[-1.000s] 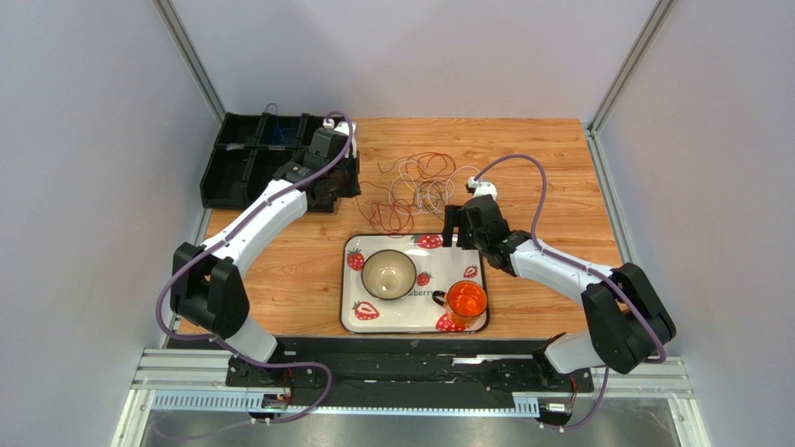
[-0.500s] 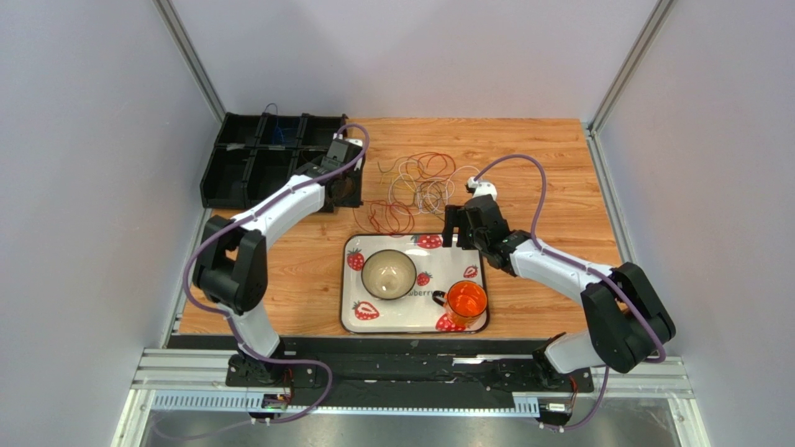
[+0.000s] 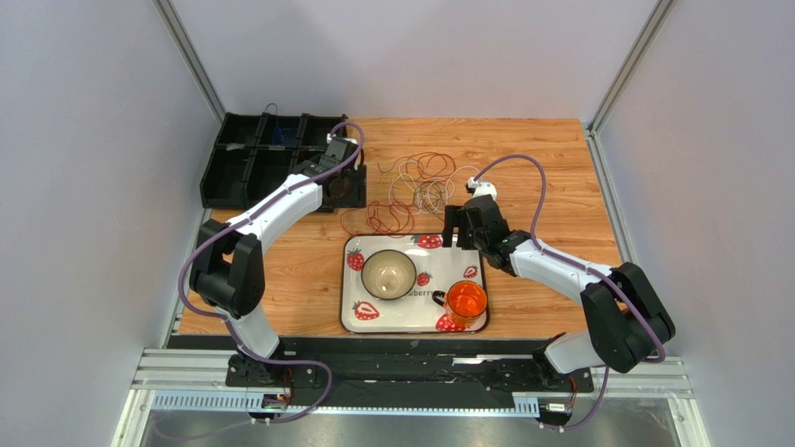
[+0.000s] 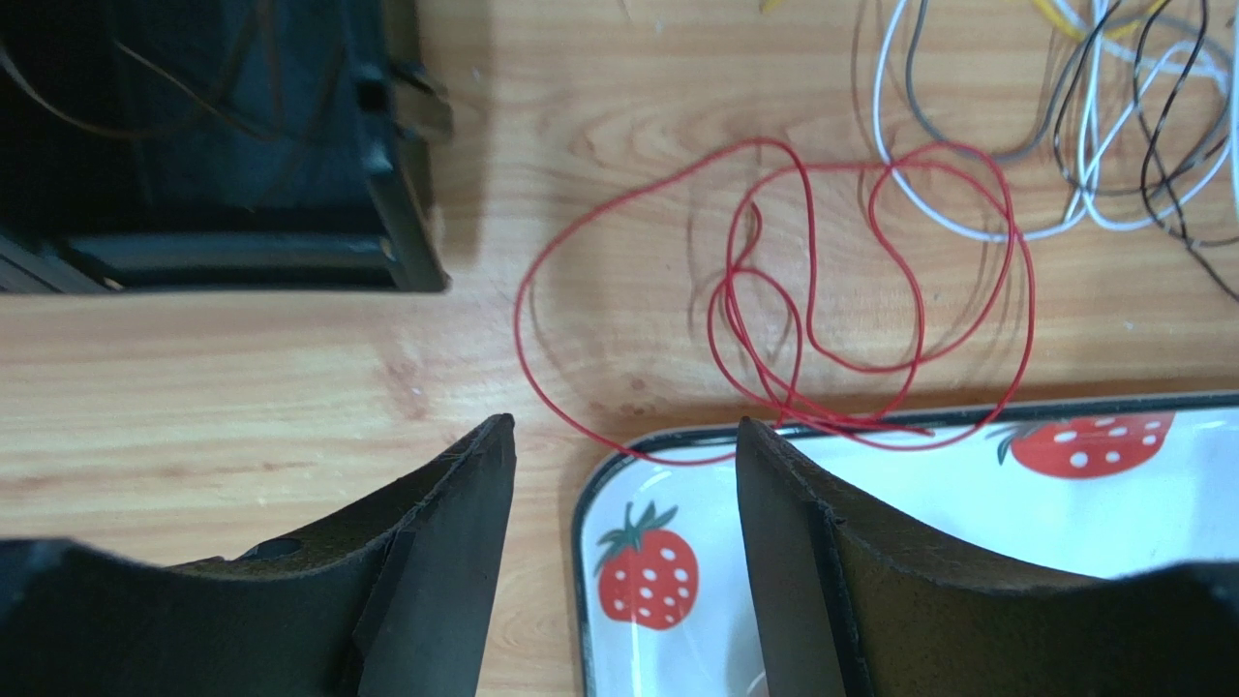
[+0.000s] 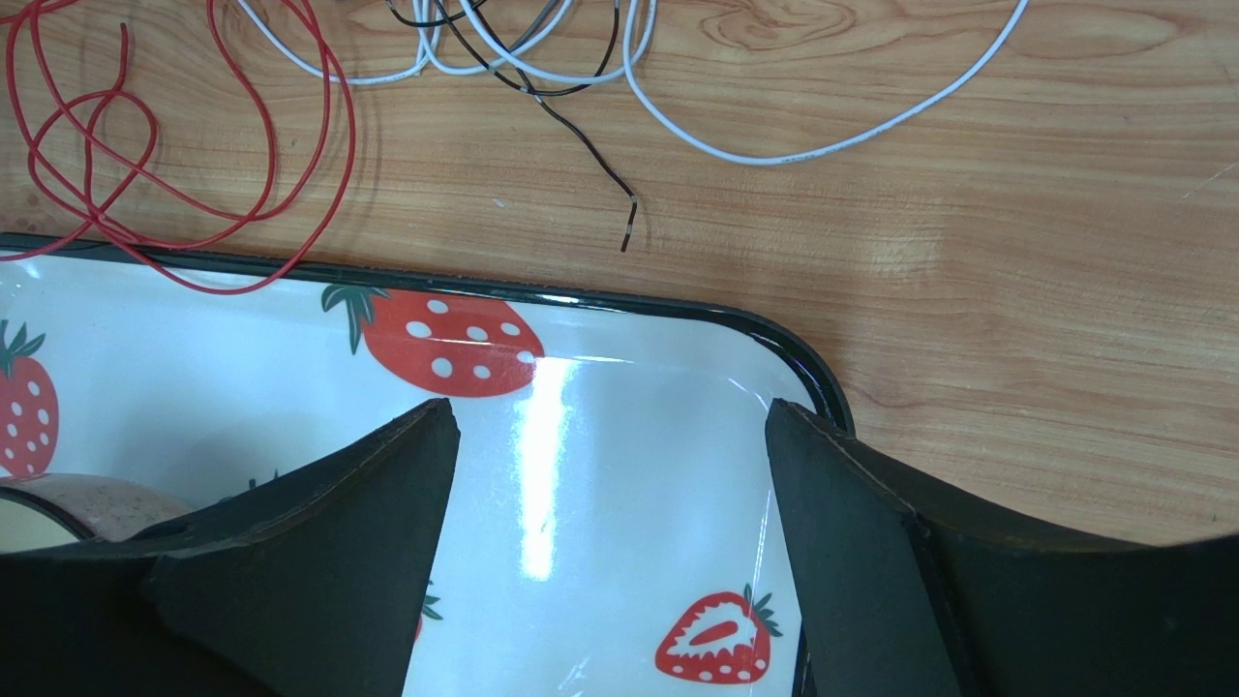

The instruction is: Untangle the cables

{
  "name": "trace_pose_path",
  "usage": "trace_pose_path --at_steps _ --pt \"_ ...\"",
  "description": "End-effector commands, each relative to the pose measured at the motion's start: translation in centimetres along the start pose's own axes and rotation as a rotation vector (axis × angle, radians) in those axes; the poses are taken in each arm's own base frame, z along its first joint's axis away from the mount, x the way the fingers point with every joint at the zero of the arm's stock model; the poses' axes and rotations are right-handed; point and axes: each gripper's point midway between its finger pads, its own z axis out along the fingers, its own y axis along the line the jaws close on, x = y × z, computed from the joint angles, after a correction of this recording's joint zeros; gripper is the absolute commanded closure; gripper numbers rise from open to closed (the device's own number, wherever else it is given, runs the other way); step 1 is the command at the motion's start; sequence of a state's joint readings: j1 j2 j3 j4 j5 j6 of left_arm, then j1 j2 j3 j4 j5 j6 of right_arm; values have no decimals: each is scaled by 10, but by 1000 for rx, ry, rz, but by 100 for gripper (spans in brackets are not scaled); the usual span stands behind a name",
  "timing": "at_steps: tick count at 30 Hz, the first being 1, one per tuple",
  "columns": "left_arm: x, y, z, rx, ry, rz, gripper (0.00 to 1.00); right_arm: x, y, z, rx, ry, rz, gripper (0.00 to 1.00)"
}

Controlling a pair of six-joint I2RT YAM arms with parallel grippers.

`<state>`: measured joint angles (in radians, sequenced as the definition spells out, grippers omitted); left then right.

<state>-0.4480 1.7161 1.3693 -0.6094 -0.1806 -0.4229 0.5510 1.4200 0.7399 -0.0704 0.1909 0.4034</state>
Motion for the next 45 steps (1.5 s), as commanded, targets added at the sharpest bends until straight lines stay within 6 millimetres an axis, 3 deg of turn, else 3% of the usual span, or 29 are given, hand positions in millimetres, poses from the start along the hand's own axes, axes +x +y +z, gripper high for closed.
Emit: trace_pose_path --at_steps 1,5,11,18,31,45 --pt "19 -27 5 68 45 -32 35 -18 5 0 -5 -36 11 18" --pt "22 -51 13 85 61 5 35 -17 5 1 -4 -35 10 18" --pt "27 -60 26 68 83 -30 35 -18 6 1 -5 -34 12 18" --pt "36 -49 42 -60 105 -107 34 -17 5 2 0 -30 10 18" --pt "42 -55 66 -77 118 -201 36 -16 6 3 -3 -22 9 18" --pt "47 -62 81 -78 145 -214 54 -15 6 6 1 -10 6 18"
